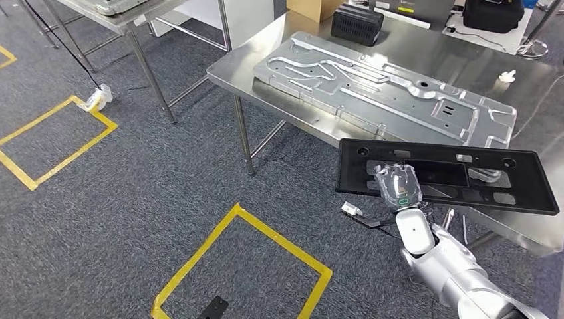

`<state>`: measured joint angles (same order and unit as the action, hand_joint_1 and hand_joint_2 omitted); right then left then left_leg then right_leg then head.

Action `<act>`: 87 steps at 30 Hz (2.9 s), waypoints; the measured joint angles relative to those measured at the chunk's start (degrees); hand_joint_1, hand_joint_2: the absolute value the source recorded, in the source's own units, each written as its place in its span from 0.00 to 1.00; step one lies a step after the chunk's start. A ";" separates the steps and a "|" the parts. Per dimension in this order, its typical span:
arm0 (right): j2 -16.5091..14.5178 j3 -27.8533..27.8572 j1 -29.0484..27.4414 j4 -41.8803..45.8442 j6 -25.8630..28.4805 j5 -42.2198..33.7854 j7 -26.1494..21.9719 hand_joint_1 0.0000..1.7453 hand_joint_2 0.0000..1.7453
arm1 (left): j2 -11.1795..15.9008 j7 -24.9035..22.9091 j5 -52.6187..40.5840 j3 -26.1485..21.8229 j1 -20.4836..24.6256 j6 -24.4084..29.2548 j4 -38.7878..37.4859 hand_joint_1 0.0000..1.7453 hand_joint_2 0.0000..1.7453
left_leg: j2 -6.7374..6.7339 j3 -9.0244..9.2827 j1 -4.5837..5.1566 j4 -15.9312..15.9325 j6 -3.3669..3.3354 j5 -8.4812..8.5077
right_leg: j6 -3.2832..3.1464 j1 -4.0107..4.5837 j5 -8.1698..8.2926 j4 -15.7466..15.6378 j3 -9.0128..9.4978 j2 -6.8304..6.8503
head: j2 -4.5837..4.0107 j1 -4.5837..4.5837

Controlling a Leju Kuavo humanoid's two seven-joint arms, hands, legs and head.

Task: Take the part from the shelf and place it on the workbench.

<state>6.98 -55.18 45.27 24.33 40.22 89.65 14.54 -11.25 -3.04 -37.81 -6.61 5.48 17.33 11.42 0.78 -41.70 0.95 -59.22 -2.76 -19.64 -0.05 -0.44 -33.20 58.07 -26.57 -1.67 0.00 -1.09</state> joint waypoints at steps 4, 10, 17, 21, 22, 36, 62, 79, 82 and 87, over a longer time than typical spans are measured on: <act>-0.13 -0.18 0.44 -0.15 0.02 -0.04 0.01 1.00 1.00 | -0.13 -0.01 -0.08 -0.12 0.21 -0.06 0.04 0.00 1.00 | -0.32 2.82 -0.28 1.89 -0.58 -0.99 | 0.94 0.00 2.39 4.11 -1.48 0.27 | 0.00 0.03; -0.29 -0.52 0.71 -0.72 0.02 0.01 0.15 1.00 1.00 | -0.34 -0.04 -0.54 -0.35 0.05 0.02 0.05 0.00 1.00 | 0.06 8.92 -0.75 3.32 -0.51 -5.11 | 2.25 -0.62 -5.20 13.72 -12.37 1.02 | 0.00 0.00; -0.37 -0.76 1.18 -1.51 -0.05 -0.01 0.21 1.00 1.00 | -0.42 -0.15 -0.66 -0.52 0.04 0.08 0.01 0.00 1.00 | 0.21 13.80 -0.73 2.01 1.59 -9.92 | 0.66 -0.30 10.54 0.55 -11.56 1.93 | 0.00 0.01; -0.46 -0.78 2.22 -1.60 0.00 -0.15 0.33 1.00 1.00 | -0.52 -0.15 -0.74 -0.56 0.27 0.10 0.05 0.00 1.00 | -0.20 6.92 -1.11 -9.97 2.59 -7.94 | -1.08 -0.59 8.49 -0.55 -8.05 1.67 | 0.00 0.19; -0.48 -0.78 2.37 -1.63 -0.01 -0.11 0.36 1.00 1.00 | -0.53 -0.15 -0.75 -0.57 0.26 0.09 0.05 0.00 1.00 | -0.27 4.37 -1.19 -13.06 2.73 -9.11 | -1.23 -0.61 7.82 -0.71 -7.09 1.61 | 0.00 0.25; -1.34 -0.82 7.47 -1.32 0.01 -0.04 0.52 1.00 1.00 | -0.46 -0.31 -1.52 -1.10 0.41 -0.13 0.03 0.00 1.00 | -0.52 2.52 -1.50 1.09 0.19 -1.12 | 2.05 -0.63 2.66 8.96 -3.48 1.12 | 0.01 0.29; -0.57 -1.11 6.00 -0.65 -0.08 -0.02 0.86 0.00 0.00 | -0.38 3.39 -4.55 -1.14 0.57 -1.22 -0.01 0.00 1.00 | -0.50 3.89 -2.05 1.02 3.00 -2.14 | 0.16 -0.24 5.04 -0.30 -3.89 0.56 | 0.00 0.97; 0.30 -1.08 5.98 0.04 -0.07 -0.02 0.72 0.00 0.00 | -0.37 2.87 -4.83 -1.02 0.67 -1.02 -0.01 0.00 0.00 | 0.03 3.92 -1.64 0.83 1.39 -2.40 | 0.87 -0.38 4.65 -1.67 -3.21 0.97 | 0.00 0.95; 0.30 -1.08 5.97 0.04 -0.07 -0.02 0.72 0.00 0.00 | -0.37 2.82 -4.84 -1.02 0.66 -1.07 -0.01 0.00 0.00 | 0.01 3.96 -1.65 0.82 1.34 -2.34 | 1.28 -0.38 4.68 -1.62 -3.24 0.96 | 0.00 0.96; 0.58 -0.77 6.31 0.04 -0.07 -0.02 0.54 0.00 0.00 | -0.37 2.91 -4.92 -1.02 0.66 -1.54 -0.01 0.00 0.00 | -0.02 4.01 -1.66 0.81 1.38 -2.25 | 1.30 -0.33 4.67 -1.27 -3.34 0.96 | 0.00 0.96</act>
<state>7.56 -55.95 51.58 24.37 40.15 89.64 15.08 -11.62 -0.13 -42.73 -7.63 6.14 15.79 11.41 0.76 -37.68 -0.72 -58.40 -1.38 -21.89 1.25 -0.78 -28.53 56.80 -29.91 -0.70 0.00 -0.13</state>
